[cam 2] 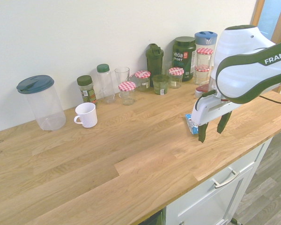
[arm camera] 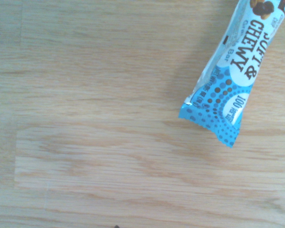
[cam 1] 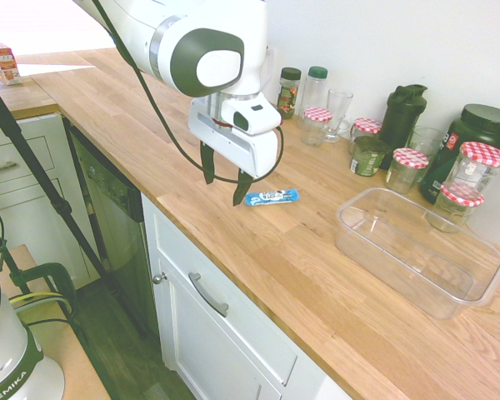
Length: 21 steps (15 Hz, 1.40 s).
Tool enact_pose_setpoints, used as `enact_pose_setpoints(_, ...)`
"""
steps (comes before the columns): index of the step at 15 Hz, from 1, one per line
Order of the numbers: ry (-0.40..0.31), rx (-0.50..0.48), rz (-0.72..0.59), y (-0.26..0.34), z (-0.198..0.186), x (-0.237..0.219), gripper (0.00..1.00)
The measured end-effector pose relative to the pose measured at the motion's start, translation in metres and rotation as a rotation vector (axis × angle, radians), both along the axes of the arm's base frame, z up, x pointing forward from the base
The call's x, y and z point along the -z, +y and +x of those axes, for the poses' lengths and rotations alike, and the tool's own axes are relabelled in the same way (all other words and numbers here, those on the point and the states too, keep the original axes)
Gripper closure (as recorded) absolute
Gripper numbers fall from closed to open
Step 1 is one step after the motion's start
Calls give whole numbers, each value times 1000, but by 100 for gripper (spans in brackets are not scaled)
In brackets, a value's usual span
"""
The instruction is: Put the protein bar into the container
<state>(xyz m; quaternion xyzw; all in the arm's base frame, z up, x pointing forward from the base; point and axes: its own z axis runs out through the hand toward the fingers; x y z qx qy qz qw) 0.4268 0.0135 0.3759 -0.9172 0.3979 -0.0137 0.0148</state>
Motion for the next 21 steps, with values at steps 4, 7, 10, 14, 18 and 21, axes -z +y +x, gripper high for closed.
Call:
enact_pose_setpoints(4, -7, 2, -14, -6, 2, 3, 0)
enact_pose_setpoints(7, -29, 17, -10, -10, 14, 7, 0)
enact_pose_setpoints(10, -40, 17, -8, -8, 35, 16, 0)
enact_pose_setpoints(14, -51, 14, -11, -4, 63, 27, 0)
enact_pose_setpoints(18, -61, 30, -21, -8, 81, 26, 0)
enact_pose_setpoints(21, -63, 48, -33, -15, 92, 31, 0)
